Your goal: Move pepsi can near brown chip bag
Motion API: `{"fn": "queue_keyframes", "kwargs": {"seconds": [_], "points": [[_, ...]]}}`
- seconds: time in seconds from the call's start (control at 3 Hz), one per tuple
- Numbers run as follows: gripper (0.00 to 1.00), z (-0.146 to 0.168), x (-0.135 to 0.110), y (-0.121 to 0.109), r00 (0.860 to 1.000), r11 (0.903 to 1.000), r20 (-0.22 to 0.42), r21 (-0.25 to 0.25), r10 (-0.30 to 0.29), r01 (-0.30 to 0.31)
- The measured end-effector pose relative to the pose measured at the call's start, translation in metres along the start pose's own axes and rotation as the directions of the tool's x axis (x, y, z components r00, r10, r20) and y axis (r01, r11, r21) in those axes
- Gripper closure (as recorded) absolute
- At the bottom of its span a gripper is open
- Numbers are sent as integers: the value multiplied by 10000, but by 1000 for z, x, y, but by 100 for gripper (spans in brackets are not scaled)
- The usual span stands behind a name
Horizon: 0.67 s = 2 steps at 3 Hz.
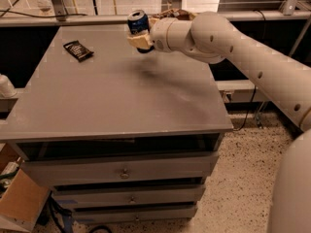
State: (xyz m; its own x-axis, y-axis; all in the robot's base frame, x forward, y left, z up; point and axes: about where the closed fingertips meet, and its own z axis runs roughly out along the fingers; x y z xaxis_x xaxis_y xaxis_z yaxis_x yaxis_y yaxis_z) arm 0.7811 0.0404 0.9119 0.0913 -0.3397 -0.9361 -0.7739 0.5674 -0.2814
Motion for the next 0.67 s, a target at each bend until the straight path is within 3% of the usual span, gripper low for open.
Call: {"fn": "queue_keyframes", "kwargs": {"seconds": [0.67], "points": [[100, -13, 40, -63, 9966, 9944, -819, 1046, -74, 160]]}}
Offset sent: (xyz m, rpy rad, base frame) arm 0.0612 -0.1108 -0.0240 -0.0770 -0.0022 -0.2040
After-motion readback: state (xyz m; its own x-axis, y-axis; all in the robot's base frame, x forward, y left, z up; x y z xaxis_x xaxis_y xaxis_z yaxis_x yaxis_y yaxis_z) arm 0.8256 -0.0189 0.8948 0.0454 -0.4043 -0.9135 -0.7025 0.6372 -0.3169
